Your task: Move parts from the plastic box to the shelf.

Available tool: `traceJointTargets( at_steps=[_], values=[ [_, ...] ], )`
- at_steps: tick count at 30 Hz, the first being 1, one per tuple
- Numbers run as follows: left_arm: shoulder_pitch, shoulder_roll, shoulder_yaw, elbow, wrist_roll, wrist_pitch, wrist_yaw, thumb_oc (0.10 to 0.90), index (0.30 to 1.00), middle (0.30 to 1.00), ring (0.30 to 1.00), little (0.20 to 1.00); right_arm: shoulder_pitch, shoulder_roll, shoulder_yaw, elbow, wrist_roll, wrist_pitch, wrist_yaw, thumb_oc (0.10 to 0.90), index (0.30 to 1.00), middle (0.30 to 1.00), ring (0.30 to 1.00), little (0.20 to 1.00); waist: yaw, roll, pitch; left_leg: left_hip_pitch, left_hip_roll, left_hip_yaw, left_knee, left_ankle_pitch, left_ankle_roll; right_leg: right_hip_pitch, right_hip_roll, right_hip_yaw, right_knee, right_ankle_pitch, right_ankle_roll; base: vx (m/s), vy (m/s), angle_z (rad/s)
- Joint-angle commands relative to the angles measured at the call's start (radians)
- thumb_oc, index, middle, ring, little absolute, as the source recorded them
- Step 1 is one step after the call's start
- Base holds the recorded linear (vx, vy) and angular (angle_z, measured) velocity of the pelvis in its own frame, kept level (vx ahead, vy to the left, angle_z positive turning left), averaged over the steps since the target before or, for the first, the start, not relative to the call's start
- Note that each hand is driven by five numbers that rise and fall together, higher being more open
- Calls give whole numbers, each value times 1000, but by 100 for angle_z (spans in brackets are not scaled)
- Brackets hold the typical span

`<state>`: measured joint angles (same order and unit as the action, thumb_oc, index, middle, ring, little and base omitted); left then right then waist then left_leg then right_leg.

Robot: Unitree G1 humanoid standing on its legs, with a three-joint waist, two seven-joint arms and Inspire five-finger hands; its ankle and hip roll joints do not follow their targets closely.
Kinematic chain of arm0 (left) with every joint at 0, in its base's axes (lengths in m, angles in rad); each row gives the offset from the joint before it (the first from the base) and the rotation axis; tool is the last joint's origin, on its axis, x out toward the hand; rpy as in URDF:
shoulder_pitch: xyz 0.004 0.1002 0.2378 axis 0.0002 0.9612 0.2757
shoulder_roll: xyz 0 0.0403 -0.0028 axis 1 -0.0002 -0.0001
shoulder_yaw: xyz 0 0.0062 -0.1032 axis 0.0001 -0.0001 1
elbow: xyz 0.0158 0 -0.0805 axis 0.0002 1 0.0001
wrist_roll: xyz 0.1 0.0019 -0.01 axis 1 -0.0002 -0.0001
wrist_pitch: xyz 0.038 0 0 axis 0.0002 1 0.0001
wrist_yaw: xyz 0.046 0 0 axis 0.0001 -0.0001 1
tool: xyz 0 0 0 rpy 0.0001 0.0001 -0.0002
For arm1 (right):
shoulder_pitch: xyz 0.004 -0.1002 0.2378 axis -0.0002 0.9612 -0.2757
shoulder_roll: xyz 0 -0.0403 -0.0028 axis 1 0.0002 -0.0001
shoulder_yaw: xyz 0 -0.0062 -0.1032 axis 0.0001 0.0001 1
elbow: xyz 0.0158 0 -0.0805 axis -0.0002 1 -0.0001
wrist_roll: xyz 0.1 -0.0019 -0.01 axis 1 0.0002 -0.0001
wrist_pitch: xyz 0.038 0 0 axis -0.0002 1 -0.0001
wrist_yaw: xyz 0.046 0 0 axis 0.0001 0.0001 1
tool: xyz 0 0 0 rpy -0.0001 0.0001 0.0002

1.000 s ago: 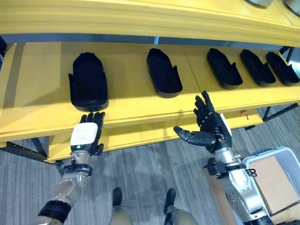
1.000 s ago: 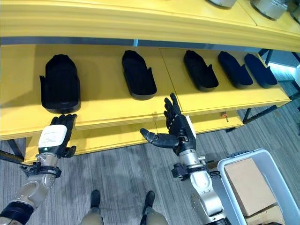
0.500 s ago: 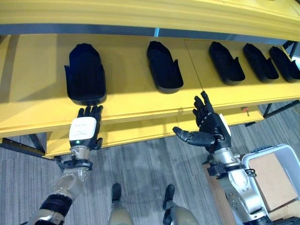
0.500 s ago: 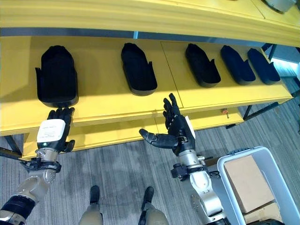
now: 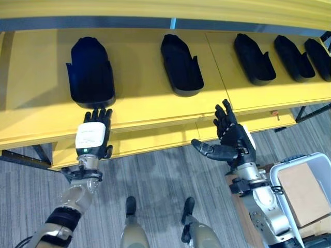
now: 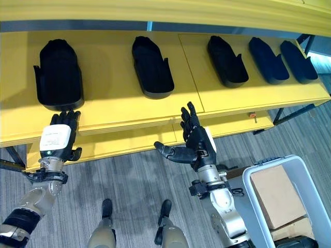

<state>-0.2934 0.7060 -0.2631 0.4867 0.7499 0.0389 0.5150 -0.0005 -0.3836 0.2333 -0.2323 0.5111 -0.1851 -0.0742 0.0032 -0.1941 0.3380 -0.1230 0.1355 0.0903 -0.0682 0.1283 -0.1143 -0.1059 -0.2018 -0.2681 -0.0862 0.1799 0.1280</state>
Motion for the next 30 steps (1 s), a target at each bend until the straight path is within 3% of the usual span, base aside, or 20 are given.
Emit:
traceJointTargets(
  at_steps=[1,30],
  values=[
    [-100,55,-37,64,-25,-22,-11,900,1000,1000,1000,1000,-72,-37,-43,-170,-19,-130,-1,900,1000,1000,1000,1000,-32,-15,-10,-54,-16,51,126,-96,69,21,-85,11,106,-82,53,-24,16,-11],
    [-153,70,-56,86,-38,-19,-2,900,1000,1000,1000,1000,-79,-61,-38,-177,-31,-132,-4,900,1000,1000,1000,1000,-43,-11,46,-119,-24,58,221,-133,77,-35,-102,47,144,-71,51,-3,5,-1]
  ],
)
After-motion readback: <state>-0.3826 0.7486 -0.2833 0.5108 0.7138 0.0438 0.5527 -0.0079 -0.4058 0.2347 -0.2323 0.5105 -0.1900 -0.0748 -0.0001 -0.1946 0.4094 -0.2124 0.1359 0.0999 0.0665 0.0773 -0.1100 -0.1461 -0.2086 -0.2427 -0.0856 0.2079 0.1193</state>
